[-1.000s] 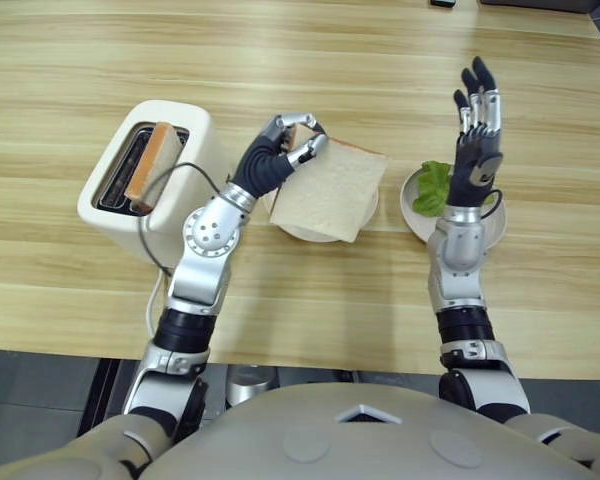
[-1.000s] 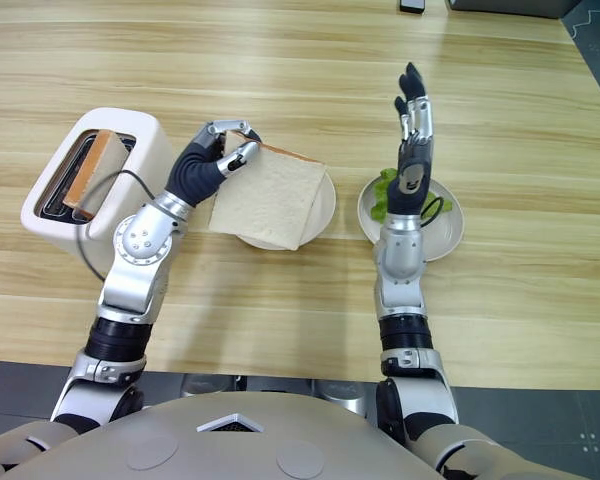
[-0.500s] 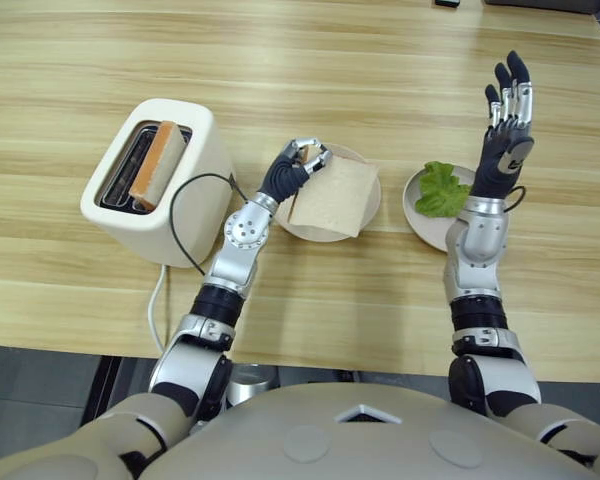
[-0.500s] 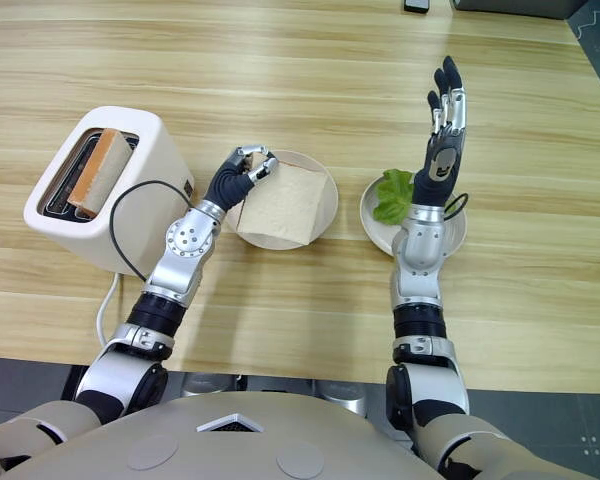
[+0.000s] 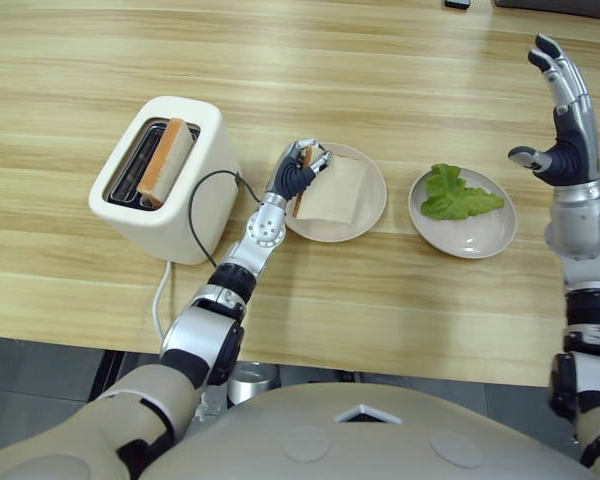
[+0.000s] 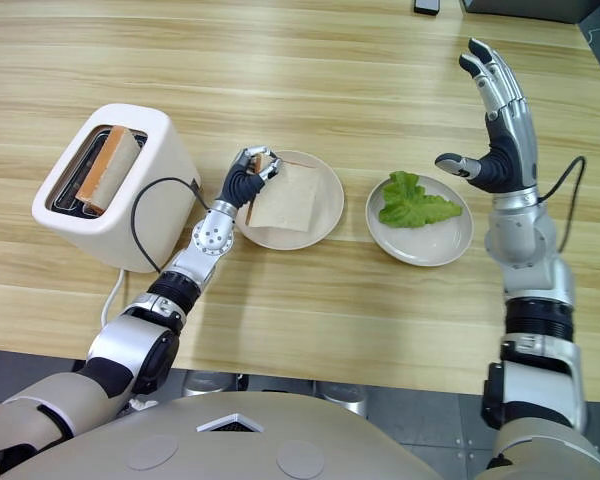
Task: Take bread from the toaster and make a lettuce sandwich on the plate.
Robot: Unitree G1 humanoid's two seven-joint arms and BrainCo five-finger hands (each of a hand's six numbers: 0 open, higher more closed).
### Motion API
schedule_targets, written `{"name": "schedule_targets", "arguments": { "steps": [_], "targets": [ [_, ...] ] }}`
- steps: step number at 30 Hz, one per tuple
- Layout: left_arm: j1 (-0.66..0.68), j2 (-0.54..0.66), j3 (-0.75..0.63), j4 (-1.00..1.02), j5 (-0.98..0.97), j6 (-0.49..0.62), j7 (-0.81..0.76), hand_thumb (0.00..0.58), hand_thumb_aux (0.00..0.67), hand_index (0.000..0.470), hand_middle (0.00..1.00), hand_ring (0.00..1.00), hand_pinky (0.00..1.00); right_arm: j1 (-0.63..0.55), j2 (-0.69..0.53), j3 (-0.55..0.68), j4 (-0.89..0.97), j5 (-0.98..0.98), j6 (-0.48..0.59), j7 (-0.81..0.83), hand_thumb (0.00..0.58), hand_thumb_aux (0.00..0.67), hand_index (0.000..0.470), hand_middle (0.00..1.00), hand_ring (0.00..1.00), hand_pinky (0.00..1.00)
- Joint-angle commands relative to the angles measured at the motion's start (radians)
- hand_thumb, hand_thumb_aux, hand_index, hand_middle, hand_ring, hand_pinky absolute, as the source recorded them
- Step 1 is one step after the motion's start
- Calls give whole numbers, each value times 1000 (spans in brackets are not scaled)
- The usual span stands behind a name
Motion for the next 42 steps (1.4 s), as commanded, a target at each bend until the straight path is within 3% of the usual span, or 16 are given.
{"name": "schedule_targets", "arguments": {
  "steps": [1,2,3,4,5,10,17,32,33,34,35,36,42],
  "targets": [
    [-22,6,-27,54,52,3,65,580,670,460,0,0,0,-13,-76,121,119,-182,62,-98,0,0,0,0,0,0],
    [-22,11,-33,52,66,7,82,511,439,301,0,0,0,-25,-94,163,160,-227,88,-120,0,0,0,0,0,0],
    [-20,18,-36,43,76,11,97,405,302,207,0,0,0,-37,-110,211,196,-284,120,-149,0,0,0,0,0,0],
    [-15,28,-38,27,88,14,116,108,66,45,0,0,0,-51,-120,260,227,-335,151,-175,0,0,0,0,0,0],
    [-11,39,-41,7,101,17,135,0,0,0,0,0,0,-65,-127,305,260,-376,179,-199,0,0,0,0,0,0],
    [39,94,-35,-169,174,26,259,0,0,0,0,0,0,-151,-115,474,408,-475,282,-286,0,0,0,0,0,0],
    [109,127,-9,-396,200,49,318,0,0,0,0,0,0,-240,-81,611,541,-488,348,-340,0,0,0,0,0,0],
    [259,117,83,-907,81,134,128,0,0,0,0,0,0,-312,29,780,720,-461,436,-368,0,0,0,0,0,0],
    [265,117,89,-930,74,143,116,0,0,0,0,0,0,-312,35,787,724,-458,436,-367,346,244,168,0,0,0],
    [271,117,95,-950,67,151,105,0,0,0,0,0,0,-313,42,794,727,-455,435,-367,462,368,253,0,0,0],
    [276,118,101,-966,61,158,94,0,0,0,0,0,0,-314,49,801,730,-452,435,-367,462,368,253,0,0,0],
    [280,118,107,-976,56,161,85,0,0,0,0,0,0,-315,54,806,732,-448,434,-368,516,447,307,0,0,0],
    [309,121,140,-998,27,171,52,0,0,0,0,0,0,-314,63,821,737,-416,423,-377,536,486,334,0,0,0]
  ]
}}
